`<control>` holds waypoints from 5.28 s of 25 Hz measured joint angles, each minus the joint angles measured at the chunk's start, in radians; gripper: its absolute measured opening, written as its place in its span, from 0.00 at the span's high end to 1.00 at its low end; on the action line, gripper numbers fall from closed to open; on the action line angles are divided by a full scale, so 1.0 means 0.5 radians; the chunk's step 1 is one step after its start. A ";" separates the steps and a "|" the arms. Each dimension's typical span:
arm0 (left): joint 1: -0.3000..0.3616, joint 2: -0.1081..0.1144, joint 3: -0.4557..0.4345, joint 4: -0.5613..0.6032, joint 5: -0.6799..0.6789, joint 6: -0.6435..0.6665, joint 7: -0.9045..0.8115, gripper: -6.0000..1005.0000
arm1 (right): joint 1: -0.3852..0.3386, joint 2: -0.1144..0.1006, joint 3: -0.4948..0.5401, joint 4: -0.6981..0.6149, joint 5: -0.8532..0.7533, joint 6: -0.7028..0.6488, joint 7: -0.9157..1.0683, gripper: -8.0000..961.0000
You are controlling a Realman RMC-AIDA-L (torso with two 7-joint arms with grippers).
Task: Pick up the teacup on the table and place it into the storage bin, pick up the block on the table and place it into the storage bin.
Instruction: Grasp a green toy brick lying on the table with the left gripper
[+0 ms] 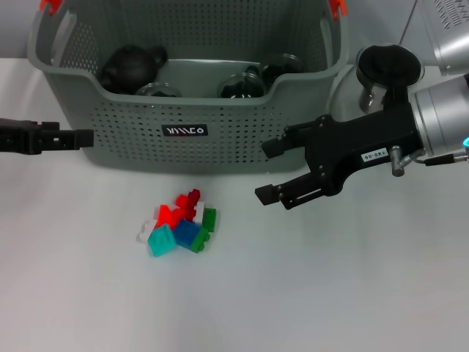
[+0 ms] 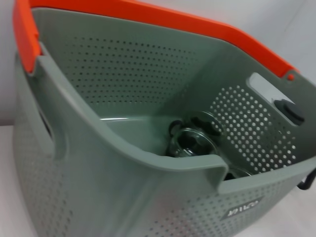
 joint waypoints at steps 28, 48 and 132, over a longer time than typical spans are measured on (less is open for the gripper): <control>-0.183 0.090 0.007 -0.434 -0.103 0.587 0.605 0.18 | 0.013 -0.001 -0.002 0.002 -0.007 0.044 -0.007 0.08; -0.186 0.090 0.003 -0.784 -0.205 0.594 1.093 0.18 | 0.015 -0.032 -0.021 0.010 -0.021 0.049 0.030 0.08; -0.041 0.040 -0.019 -1.060 -0.023 0.484 1.560 0.18 | 0.323 0.100 -1.644 0.632 0.592 1.443 0.256 0.08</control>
